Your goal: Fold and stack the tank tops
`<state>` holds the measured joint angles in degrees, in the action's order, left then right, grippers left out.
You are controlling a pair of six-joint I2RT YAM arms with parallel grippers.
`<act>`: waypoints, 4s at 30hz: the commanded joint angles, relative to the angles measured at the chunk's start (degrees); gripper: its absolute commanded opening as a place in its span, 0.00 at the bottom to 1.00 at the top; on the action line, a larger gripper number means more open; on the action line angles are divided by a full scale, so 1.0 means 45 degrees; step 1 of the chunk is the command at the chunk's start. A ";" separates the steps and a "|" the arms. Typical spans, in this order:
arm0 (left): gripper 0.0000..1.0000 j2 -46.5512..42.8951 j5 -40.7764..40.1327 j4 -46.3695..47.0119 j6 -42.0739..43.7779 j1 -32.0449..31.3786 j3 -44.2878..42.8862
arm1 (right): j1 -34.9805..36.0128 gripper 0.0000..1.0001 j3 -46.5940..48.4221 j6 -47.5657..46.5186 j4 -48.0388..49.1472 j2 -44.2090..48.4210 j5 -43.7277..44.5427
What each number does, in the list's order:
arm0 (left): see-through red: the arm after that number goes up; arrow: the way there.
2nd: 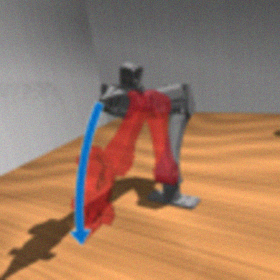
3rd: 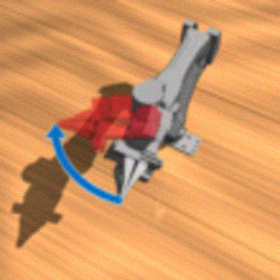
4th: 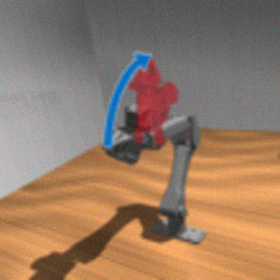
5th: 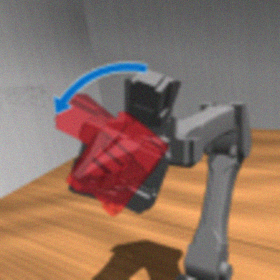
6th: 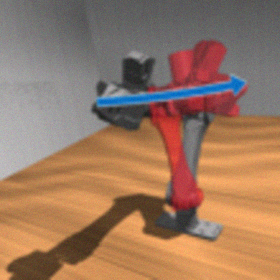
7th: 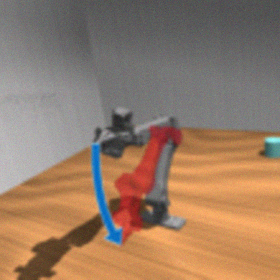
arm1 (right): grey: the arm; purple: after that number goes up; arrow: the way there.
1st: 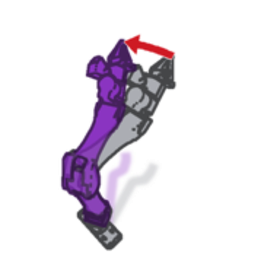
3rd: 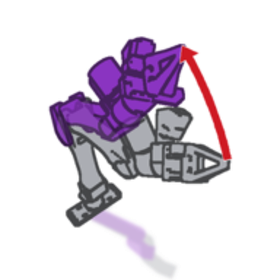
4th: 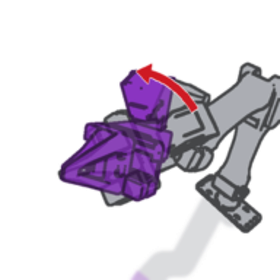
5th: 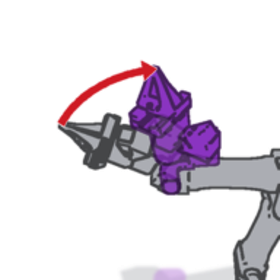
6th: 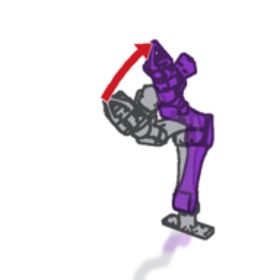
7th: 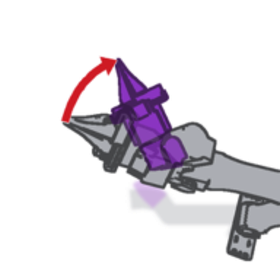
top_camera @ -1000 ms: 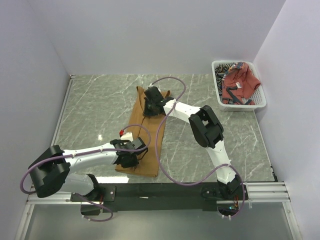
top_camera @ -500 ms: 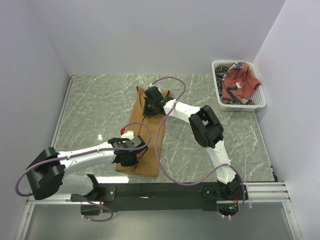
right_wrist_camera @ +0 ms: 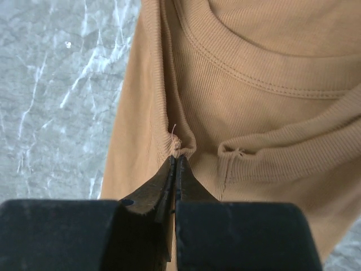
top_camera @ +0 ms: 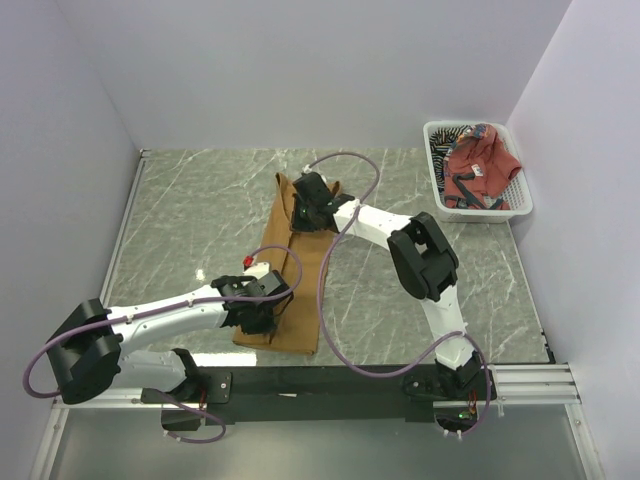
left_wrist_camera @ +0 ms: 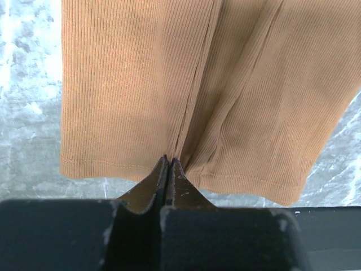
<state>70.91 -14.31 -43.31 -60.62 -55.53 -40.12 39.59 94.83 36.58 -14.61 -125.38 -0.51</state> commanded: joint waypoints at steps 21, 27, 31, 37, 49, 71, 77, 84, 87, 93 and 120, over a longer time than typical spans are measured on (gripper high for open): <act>0.21 -0.0133 0.1187 0.0933 0.0502 -0.0004 0.0166 | -0.0068 0.27 -0.1404 -0.0179 0.0708 0.1319 0.0681; 0.57 -0.0563 0.0095 0.0096 0.0386 0.0035 -0.0907 | -0.0069 0.48 -0.1638 -0.0433 0.0338 0.2683 0.0973; 0.69 -0.0933 -0.1272 -0.0784 -0.0239 0.0617 -0.1591 | 0.0029 0.49 -0.3234 -0.0180 0.0375 0.4246 0.1614; 0.62 -0.0099 -0.0553 0.0988 0.1164 0.3369 -0.2118 | -0.0418 0.45 -0.3732 -0.0335 -0.0344 0.4526 0.2186; 0.56 0.3733 0.0190 0.3569 0.3021 0.5697 -0.4366 | 0.0106 0.58 -0.0254 0.0075 -0.1733 0.1145 0.2612; 0.54 0.1937 0.2065 0.3570 0.3627 0.7925 -0.4873 | 0.0285 0.52 0.4064 -0.1347 -0.5561 -0.2508 0.4373; 0.54 0.2053 0.2553 0.3745 0.3686 0.7945 -0.5030 | -0.0614 0.52 0.6849 -0.3085 -0.6613 -0.4010 0.3669; 0.54 0.2911 0.3081 0.4214 0.3627 0.7984 -0.4874 | -0.2020 0.54 0.8731 -0.4338 -0.6423 -0.4852 0.3084; 0.55 0.3068 0.3431 0.4565 0.3569 0.7984 -0.4447 | -0.2703 0.61 0.8868 -0.4846 -0.5622 -0.4716 0.2751; 0.61 0.2895 0.3863 0.5092 0.3257 0.7984 -0.3178 | -0.3135 0.66 0.7934 -0.4926 -0.3923 -0.3429 0.1678; 0.31 0.1584 0.1656 0.5444 0.2085 0.6247 0.1434 | 0.3427 0.63 -0.9410 0.4584 -0.1755 0.8937 0.3514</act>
<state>76.69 -4.75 -19.53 -50.57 -26.13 -35.18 52.38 54.11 50.30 -26.44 -88.40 15.27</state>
